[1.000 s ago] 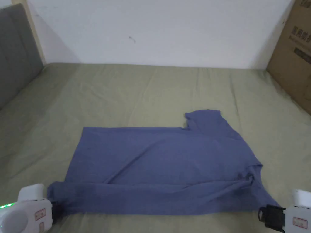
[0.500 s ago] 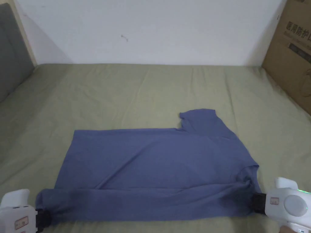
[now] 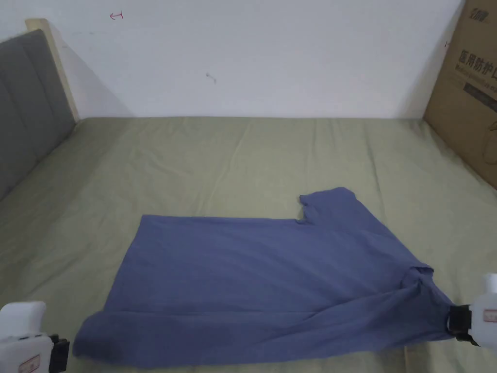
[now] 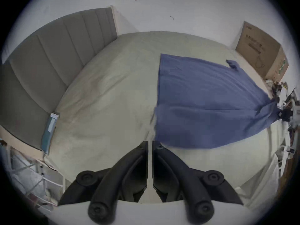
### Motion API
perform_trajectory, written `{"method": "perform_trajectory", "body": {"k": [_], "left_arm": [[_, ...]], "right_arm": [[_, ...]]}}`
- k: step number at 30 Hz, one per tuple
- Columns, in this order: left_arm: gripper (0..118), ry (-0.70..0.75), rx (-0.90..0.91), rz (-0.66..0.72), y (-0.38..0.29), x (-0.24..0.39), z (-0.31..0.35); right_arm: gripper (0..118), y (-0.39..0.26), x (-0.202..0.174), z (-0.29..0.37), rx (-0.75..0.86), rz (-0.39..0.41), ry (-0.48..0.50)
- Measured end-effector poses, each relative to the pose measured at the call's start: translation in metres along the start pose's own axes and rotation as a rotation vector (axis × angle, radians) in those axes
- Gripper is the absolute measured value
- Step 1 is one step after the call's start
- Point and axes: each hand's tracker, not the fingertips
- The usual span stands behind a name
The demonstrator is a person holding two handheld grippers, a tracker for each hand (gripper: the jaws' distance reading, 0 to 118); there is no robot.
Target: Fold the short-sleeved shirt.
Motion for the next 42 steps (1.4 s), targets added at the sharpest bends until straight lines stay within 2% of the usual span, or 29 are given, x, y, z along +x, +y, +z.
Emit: {"method": "perform_trajectory", "body": {"k": [1, 4, 6, 8, 9, 10, 11, 12, 14, 17, 18, 19, 20, 21, 22, 23, 24, 27, 31, 36, 37, 38, 39, 40, 42], "left_arm": [[3, -0.048, -0.011, 0.046, -0.005, -0.007, 0.002], [0, -0.015, -0.01, 0.016, -0.018, -0.003, -0.001], [0, -0.085, -0.032, 0.044, -0.021, -0.003, -0.005], [0, -0.083, -0.027, 0.038, -0.022, 0.0, -0.008], [0, -0.077, -0.032, 0.028, -0.021, 0.002, -0.009], [0, -0.061, -0.02, 0.014, -0.021, 0.003, -0.007], [0, -0.064, -0.01, 0.019, -0.02, 0.003, -0.006], [1, -0.078, 0.001, 0.028, -0.018, 0.002, -0.003], [3, -0.118, 0.036, 0.064, -0.012, 0.001, 0.005], [30, -0.13, 0.103, 0.089, 0.002, 0.006, 0.02], [31, -0.141, 0.121, 0.089, 0.007, 0.009, 0.023], [29, -0.157, 0.141, 0.093, 0.013, 0.012, 0.025], [21, -0.168, 0.155, 0.1, 0.019, 0.016, 0.027], [16, -0.193, 0.15, 0.106, 0.021, 0.022, 0.027], [11, -0.197, 0.155, 0.097, 0.024, 0.027, 0.023], [1, -0.192, 0.152, 0.094, 0.026, 0.032, 0.019], [0, -0.177, 0.14, 0.078, 0.028, 0.036, 0.015], [0, -0.188, 0.112, 0.084, 0.028, 0.044, 0.003], [0, -0.195, 0.094, 0.099, 0.038, 0.046, -0.01], [0, -0.186, 0.075, 0.085, 0.073, 0.051, -0.03], [0, -0.187, 0.076, 0.085, 0.08, 0.055, -0.033], [0, -0.185, 0.074, 0.087, 0.087, 0.057, -0.039], [0, -0.184, 0.072, 0.087, 0.095, 0.059, -0.046], [0, -0.189, 0.073, 0.084, 0.103, 0.06, -0.054], [0, -0.197, 0.068, 0.093, 0.116, 0.061, -0.071]], "right_arm": [[13, -0.006, 0.006, 0.001, -0.011, -0.021, 0.03], [13, -0.022, 0.008, -0.006, -0.029, -0.002, -0.009], [13, -0.03, 0.005, -0.011, -0.036, -0.015, -0.011], [13, -0.035, 0.004, -0.019, -0.044, -0.003, -0.026], [19, -0.037, 0.003, -0.02, -0.041, 0.001, -0.03], [39, -0.036, 0.0, -0.019, -0.041, 0.005, -0.045], [66, -0.036, -0.001, -0.017, -0.042, 0.014, -0.098], [90, -0.036, -0.002, -0.014, -0.031, 0.023, -0.103], [90, -0.031, 0.004, -0.004, 0.024, 0.068, -0.094], [89, -0.018, -0.01, 0.025, 0.105, 0.165, -0.059], [86, -0.011, -0.018, 0.031, 0.125, 0.189, -0.038], [77, -0.006, -0.026, 0.038, 0.148, 0.199, -0.017], [56, -0.003, -0.034, 0.043, 0.165, 0.21, 0.018], [56, 0.0, -0.04, 0.046, 0.183, 0.221, 0.043], [48, 0.002, -0.051, 0.044, 0.184, 0.228, 0.044], [30, 0.002, -0.057, 0.038, 0.183, 0.225, 0.036], [5, 0.002, -0.062, 0.032, 0.182, 0.225, 0.035], [1, 0.003, -0.069, 0.008, 0.135, 0.174, 0.087], [1, 0.019, -0.073, -0.011, 0.124, 0.181, 0.091], [1, 0.085, -0.072, -0.035, 0.115, 0.153, 0.138], [8, 0.104, -0.072, -0.043, 0.114, 0.151, 0.137], [31, 0.12, -0.073, -0.052, 0.107, 0.157, 0.138], [76, 0.138, -0.074, -0.064, 0.114, 0.174, 0.127], [94, 0.156, -0.073, -0.082, 0.106, 0.198, 0.109], [94, 0.187, -0.074, -0.112, 0.066, 0.204, 0.066]]}}
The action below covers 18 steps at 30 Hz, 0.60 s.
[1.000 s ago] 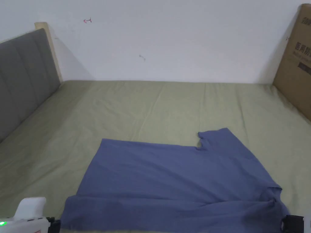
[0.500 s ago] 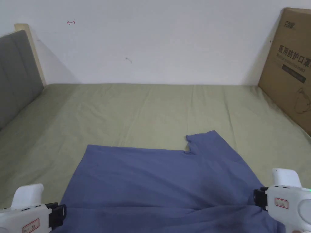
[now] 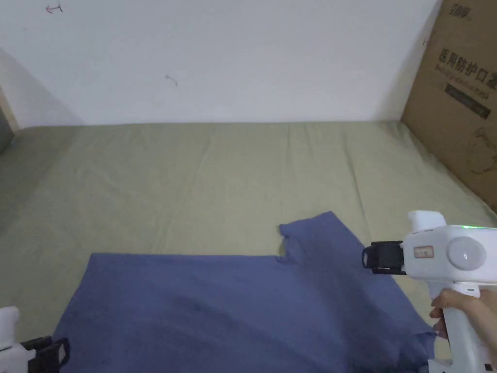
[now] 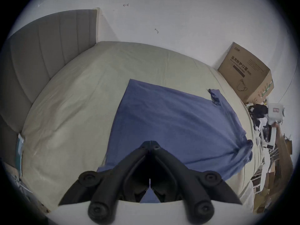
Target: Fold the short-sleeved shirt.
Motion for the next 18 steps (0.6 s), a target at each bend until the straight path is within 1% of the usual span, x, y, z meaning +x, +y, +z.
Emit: {"method": "perform_trajectory", "body": {"k": [1, 4, 5, 7, 9, 10, 11, 12, 13, 14, 15, 17, 18], "left_arm": [[0, -0.002, -0.005, 0.003, 0.004, 0.001, -0.006], [0, 0.001, -0.02, 0.001, 0.011, 0.003, -0.027], [0, 0.005, -0.025, 0.004, 0.012, 0.003, -0.033], [0, 0.002, -0.043, 0.007, 0.015, 0.001, -0.045], [0, 0.007, -0.057, 0.016, 0.016, -0.002, -0.054], [0, 0.009, -0.065, 0.022, 0.016, -0.003, -0.057], [0, 0.012, -0.069, 0.025, 0.017, -0.005, -0.06], [0, 0.011, -0.077, 0.025, 0.018, -0.006, -0.063], [0, 0.012, -0.08, 0.026, 0.019, -0.006, -0.064], [0, 0.014, -0.079, 0.022, 0.02, -0.006, -0.065], [0, 0.017, -0.08, 0.019, 0.022, -0.008, -0.067], [0, 0.026, -0.077, 0.022, 0.024, -0.008, -0.067], [0, 0.026, -0.07, 0.025, 0.025, -0.008, -0.067]], "right_arm": [[94, 0.008, 0.005, -0.016, -0.026, -0.001, -0.002], [93, 0.025, 0.018, -0.066, -0.116, -0.041, -0.008], [93, 0.026, 0.021, -0.083, -0.145, -0.057, -0.024], [92, 0.023, 0.024, -0.111, -0.189, -0.035, -0.045], [92, 0.018, 0.023, -0.128, -0.214, 0.031, -0.085], [92, 0.017, 0.023, -0.133, -0.213, 0.032, -0.088], [92, 0.017, 0.026, -0.136, -0.214, 0.019, -0.063], [92, 0.018, 0.027, -0.134, -0.211, 0.016, -0.06], [90, 0.018, 0.025, -0.13, -0.206, 0.022, -0.053], [84, 0.019, 0.022, -0.126, -0.186, 0.082, -0.048], [61, 0.02, 0.019, -0.12, -0.173, 0.085, -0.053], [1, 0.022, 0.012, -0.115, -0.157, 0.078, -0.042], [1, 0.022, 0.007, -0.117, -0.159, 0.072, -0.062]]}}
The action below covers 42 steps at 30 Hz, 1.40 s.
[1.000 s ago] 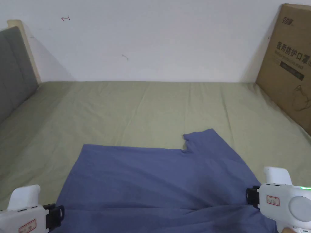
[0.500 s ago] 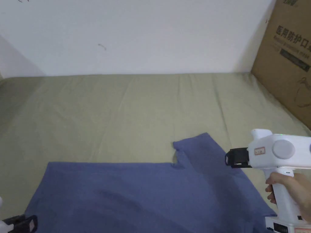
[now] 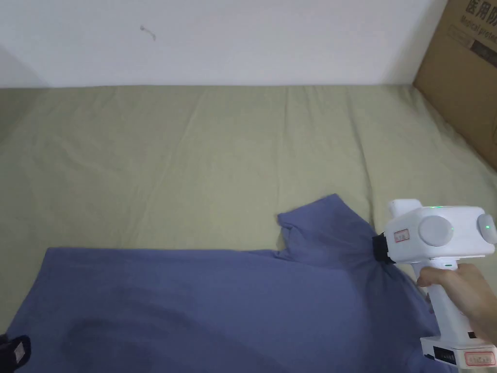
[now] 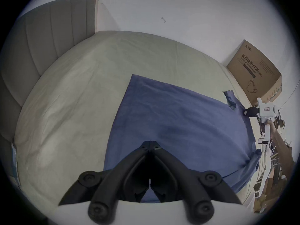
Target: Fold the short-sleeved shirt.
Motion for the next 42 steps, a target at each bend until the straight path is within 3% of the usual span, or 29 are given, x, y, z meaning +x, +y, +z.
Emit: {"method": "perform_trajectory", "body": {"k": [2, 5, 11, 12, 13, 15, 16, 18, 22, 23, 24, 25, 26, 27, 29, 33, 35, 37, 42], "left_arm": [[0, -0.012, 0.01, 0.015, 0.003, -0.001, 0.001], [0, -0.031, 0.007, 0.036, 0.012, -0.008, -0.005], [1, -0.025, 0.015, 0.027, 0.062, -0.012, -0.038], [13, -0.031, 0.017, 0.036, 0.073, -0.012, -0.046], [36, -0.027, 0.014, 0.031, 0.084, -0.013, -0.055], [107, -0.007, 0.004, 0.013, 0.106, -0.011, -0.079], [114, 0.025, -0.031, -0.007, 0.114, -0.011, -0.092], [108, 0.029, -0.018, -0.001, 0.128, -0.01, -0.113], [105, 0.056, -0.097, -0.002, 0.133, -0.008, -0.155], [100, 0.046, -0.14, -0.022, 0.132, -0.007, -0.165], [89, 0.14, -0.153, -0.071, 0.126, -0.003, -0.17], [87, 0.179, -0.16, -0.104, 0.123, -0.006, -0.165], [83, 0.106, -0.118, -0.081, 0.124, 0.001, -0.162], [63, 0.113, -0.101, -0.098, 0.127, 0.004, -0.156], [2, 0.114, -0.061, -0.159, 0.126, 0.005, -0.146], [2, 0.117, -0.096, -0.243, 0.126, 0.02, -0.129], [2, 0.074, -0.055, -0.161, 0.131, 0.014, -0.105], [2, 0.045, -0.008, -0.123, 0.127, 0.008, -0.07], [3, 0.033, 0.078, -0.156, 0.103, 0.002, 0.024]], "right_arm": [[1, 0.001, -0.002, 0.002, -0.007, 0.039, -0.028], [1, 0.006, 0.007, 0.023, 0.033, -0.017, 0.002], [1, 0.008, 0.011, 0.041, 0.055, -0.03, 0.023], [1, 0.008, 0.009, 0.04, 0.058, -0.02, 0.015], [1, 0.008, 0.007, 0.038, 0.055, 0.007, 0.004], [1, 0.01, 0.005, 0.032, 0.044, 0.02, -0.001], [1, 0.01, 0.006, 0.03, 0.04, 0.019, 0.001], [1, 0.01, 0.01, 0.028, 0.039, 0.013, 0.012], [1, 0.01, 0.015, 0.027, 0.037, -0.022, 0.042], [1, 0.009, 0.016, 0.026, 0.035, -0.027, 0.046], [1, 0.008, 0.014, 0.026, 0.036, -0.027, 0.045], [1, 0.008, 0.014, 0.026, 0.037, -0.027, 0.046], [1, 0.008, 0.013, 0.025, 0.035, -0.021, 0.041], [1, 0.009, 0.012, 0.026, 0.034, -0.019, 0.038], [1, 0.01, 0.011, 0.031, 0.035, -0.018, 0.037], [1, 0.012, 0.012, 0.055, 0.051, -0.037, 0.036], [1, 0.01, 0.014, 0.072, 0.067, -0.055, 0.094], [1, 0.006, 0.011, 0.092, 0.085, -0.043, 0.079], [1, -0.018, 0.01, 0.148, 0.127, -0.03, 0.084]]}}
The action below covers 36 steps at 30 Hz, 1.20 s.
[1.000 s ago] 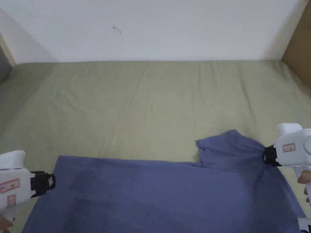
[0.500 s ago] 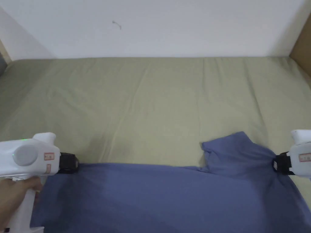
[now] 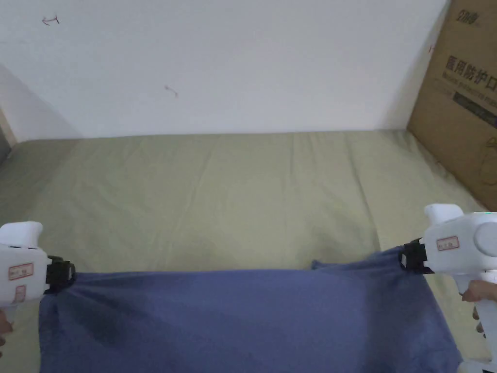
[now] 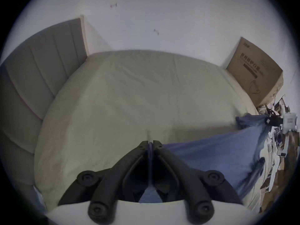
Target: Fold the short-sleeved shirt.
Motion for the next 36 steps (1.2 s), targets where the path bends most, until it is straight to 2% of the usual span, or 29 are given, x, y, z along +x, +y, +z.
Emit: {"method": "perform_trajectory", "body": {"k": [5, 10, 14, 19, 20, 21, 22, 23, 24, 25, 26, 27, 30, 31, 32, 33, 35, 36], "left_arm": [[3, -0.034, 0.016, -0.023, -0.053, -0.003, 0.076], [3, -0.053, -0.02, -0.014, -0.12, -0.007, 0.107], [3, -0.066, -0.116, -0.016, -0.17, -0.008, 0.104], [3, -0.068, -0.21, 0.008, -0.224, -0.011, 0.093], [4, -0.075, -0.221, 0.068, -0.233, -0.013, 0.087], [11, -0.084, -0.237, 0.096, -0.238, -0.014, 0.083], [27, -0.067, -0.232, 0.108, -0.242, -0.013, 0.082], [51, -0.05, -0.215, 0.116, -0.244, -0.016, 0.08], [97, -0.041, -0.212, 0.111, -0.242, -0.017, 0.082], [111, -0.054, -0.213, 0.114, -0.24, -0.018, 0.085], [112, -0.056, -0.206, 0.114, -0.237, -0.019, 0.09], [109, -0.062, -0.175, 0.114, -0.233, -0.021, 0.098], [107, -0.059, -0.072, 0.13, -0.213, -0.025, 0.119], [102, -0.071, -0.049, 0.142, -0.21, -0.018, 0.132], [89, -0.103, -0.019, 0.161, -0.205, -0.018, 0.141], [61, -0.13, 0.006, 0.181, -0.202, -0.018, 0.149], [2, -0.181, 0.046, 0.215, -0.2, -0.015, 0.162], [0, -0.198, 0.043, 0.219, -0.2, -0.013, 0.164]], "right_arm": [[1, -0.047, -0.002, 0.062, 0.03, 0.018, 0.01], [1, -0.115, 0.001, 0.1, 0.007, 0.028, 0.017], [1, -0.169, 0.006, 0.091, -0.087, 0.027, -0.016], [1, -0.222, 0.012, 0.067, -0.172, -0.03, -0.023], [1, -0.228, 0.023, 0.052, -0.196, -0.062, -0.029], [1, -0.233, 0.023, 0.046, -0.202, -0.069, -0.031], [1, -0.237, 0.021, 0.043, -0.196, -0.064, -0.033], [7, -0.24, 0.018, 0.043, -0.19, -0.066, -0.05], [25, -0.24, 0.014, 0.046, -0.181, -0.059, -0.058], [46, -0.238, 0.011, 0.05, -0.165, -0.047, -0.067], [68, -0.235, 0.007, 0.056, -0.143, -0.029, -0.078], [71, -0.23, 0.002, 0.063, -0.11, -0.002, -0.093], [70, -0.211, -0.018, 0.095, 0.03, 0.03, -0.085], [70, -0.206, -0.025, 0.104, 0.083, 0.031, -0.079], [69, -0.201, -0.037, 0.116, 0.146, 0.039, -0.061], [55, -0.197, -0.048, 0.125, 0.205, 0.039, -0.041], [4, -0.192, -0.071, 0.136, 0.278, 0.067, -0.027], [2, -0.191, -0.087, 0.139, 0.302, 0.091, -0.059]]}}
